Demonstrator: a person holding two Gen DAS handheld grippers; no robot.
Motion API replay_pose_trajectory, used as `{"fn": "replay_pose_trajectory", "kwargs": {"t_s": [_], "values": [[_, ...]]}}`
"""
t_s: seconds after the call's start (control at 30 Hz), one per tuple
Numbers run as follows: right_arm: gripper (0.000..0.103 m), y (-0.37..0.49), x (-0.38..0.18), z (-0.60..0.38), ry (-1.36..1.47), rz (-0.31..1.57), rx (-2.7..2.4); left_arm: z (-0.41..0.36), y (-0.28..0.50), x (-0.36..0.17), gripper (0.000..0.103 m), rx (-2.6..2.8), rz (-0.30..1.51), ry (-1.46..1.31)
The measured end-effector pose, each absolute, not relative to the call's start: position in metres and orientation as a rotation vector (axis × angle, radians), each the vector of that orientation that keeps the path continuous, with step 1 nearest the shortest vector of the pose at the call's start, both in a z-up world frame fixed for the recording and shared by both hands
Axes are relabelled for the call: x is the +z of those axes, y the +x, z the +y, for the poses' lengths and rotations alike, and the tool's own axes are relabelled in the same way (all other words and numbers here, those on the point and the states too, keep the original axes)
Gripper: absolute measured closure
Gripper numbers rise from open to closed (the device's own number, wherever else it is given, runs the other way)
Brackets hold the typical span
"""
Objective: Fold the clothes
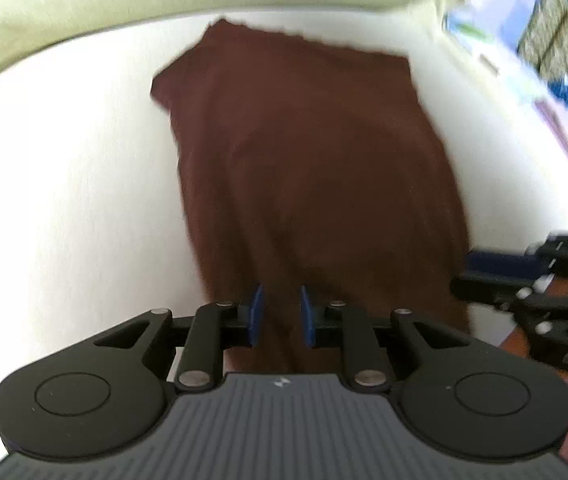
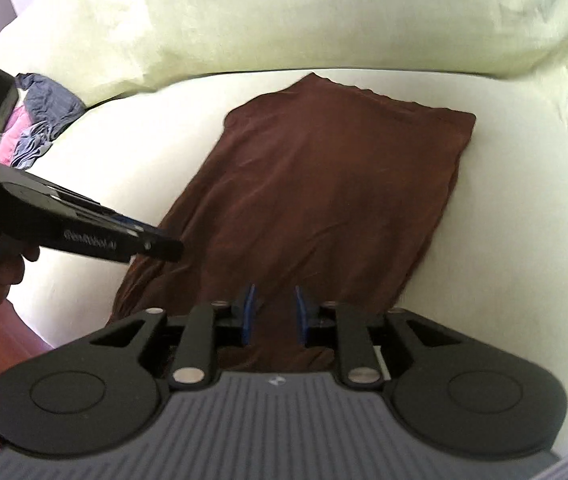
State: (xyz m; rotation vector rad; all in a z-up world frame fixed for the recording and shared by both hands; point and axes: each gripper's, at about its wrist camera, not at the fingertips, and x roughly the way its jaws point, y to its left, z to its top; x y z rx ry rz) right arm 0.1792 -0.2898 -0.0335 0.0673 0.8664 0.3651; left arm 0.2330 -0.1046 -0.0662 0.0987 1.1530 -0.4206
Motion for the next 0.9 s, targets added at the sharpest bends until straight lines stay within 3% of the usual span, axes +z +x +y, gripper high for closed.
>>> {"fn": "replay_pose_trajectory", "kwargs": {"t_s": [0.1, 0.17, 0.27, 0.43, 0.9], "values": [[0.078, 0.178, -0.067, -0.281, -0.007, 0.941, 0.339, -0.105, 0.234, -0.077, 0.077, -0.455, 1.153, 0.158], [0.078, 0.175, -0.063, -0.278, -0.032, 0.931, 0.332, -0.108, 0.236, -0.071, 0.077, -0.490, 1.165, 0.208], [0.078, 0.173, -0.044, -0.278, -0.002, 0.947, 0.300, -0.107, 0.244, -0.065, 0.067, -0.515, 1.250, 0.220], [0.074, 0.181, -0.013, -0.276, 0.099, 0.955, 0.192, -0.103, 0.265, -0.047, 0.067, -0.381, 1.406, 0.190], [0.067, 0.169, 0.015, -0.254, 0.209, 0.949, -0.020, -0.090, 0.272, -0.018, 0.063, -0.345, 1.414, 0.202]]}}
